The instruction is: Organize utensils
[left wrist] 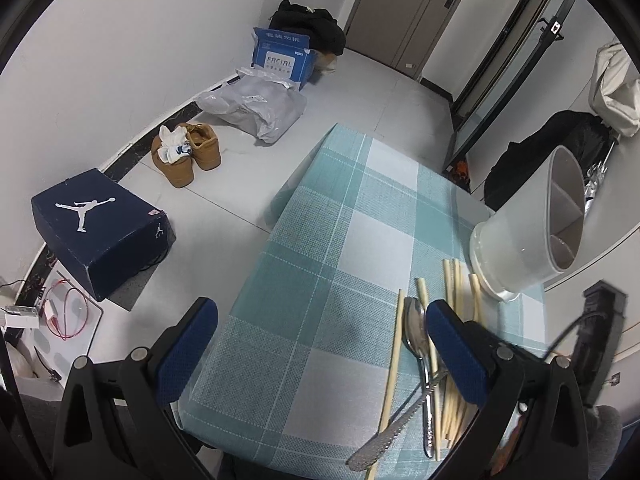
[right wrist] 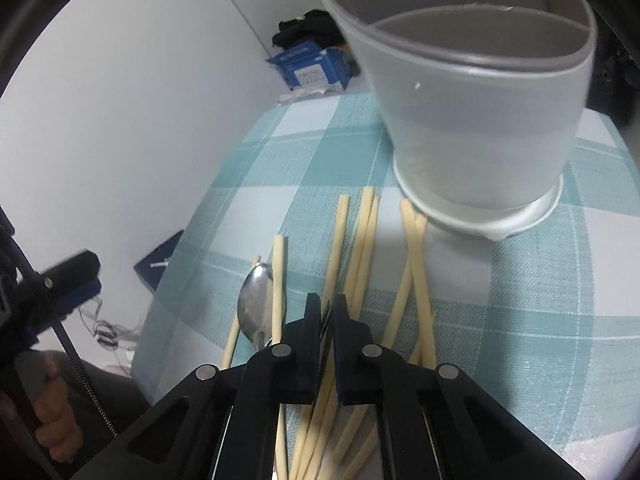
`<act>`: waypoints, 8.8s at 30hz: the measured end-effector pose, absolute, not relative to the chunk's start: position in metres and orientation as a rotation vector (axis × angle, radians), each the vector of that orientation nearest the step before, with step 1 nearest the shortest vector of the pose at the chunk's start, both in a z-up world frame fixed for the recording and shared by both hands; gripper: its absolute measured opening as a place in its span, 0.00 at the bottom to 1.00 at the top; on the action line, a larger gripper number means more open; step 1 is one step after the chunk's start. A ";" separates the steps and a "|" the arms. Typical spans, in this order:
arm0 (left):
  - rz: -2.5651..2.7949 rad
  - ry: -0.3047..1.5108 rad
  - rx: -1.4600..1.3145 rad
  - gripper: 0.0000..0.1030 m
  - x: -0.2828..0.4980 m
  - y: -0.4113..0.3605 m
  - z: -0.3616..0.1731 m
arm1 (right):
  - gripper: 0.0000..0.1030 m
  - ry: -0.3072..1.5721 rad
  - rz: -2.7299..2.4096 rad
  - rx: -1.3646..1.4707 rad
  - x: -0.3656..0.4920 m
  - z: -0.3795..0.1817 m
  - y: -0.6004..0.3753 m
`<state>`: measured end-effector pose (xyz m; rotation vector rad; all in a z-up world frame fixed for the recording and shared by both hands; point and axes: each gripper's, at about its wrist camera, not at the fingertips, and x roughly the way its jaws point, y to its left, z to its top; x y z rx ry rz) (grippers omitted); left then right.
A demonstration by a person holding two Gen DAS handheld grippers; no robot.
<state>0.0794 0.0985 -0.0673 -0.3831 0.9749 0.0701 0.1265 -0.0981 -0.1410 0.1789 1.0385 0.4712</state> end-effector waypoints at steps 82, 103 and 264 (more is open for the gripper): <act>-0.106 0.793 -0.179 0.01 0.073 0.010 0.010 | 0.01 0.533 0.310 0.008 0.024 0.008 -0.185; -0.253 0.702 -0.125 0.01 0.070 0.002 0.088 | 0.01 0.473 0.345 -0.082 0.048 0.063 -0.178; 0.061 1.216 -0.048 0.95 0.098 0.020 -0.111 | 0.83 0.834 0.330 0.102 0.080 -0.092 -0.179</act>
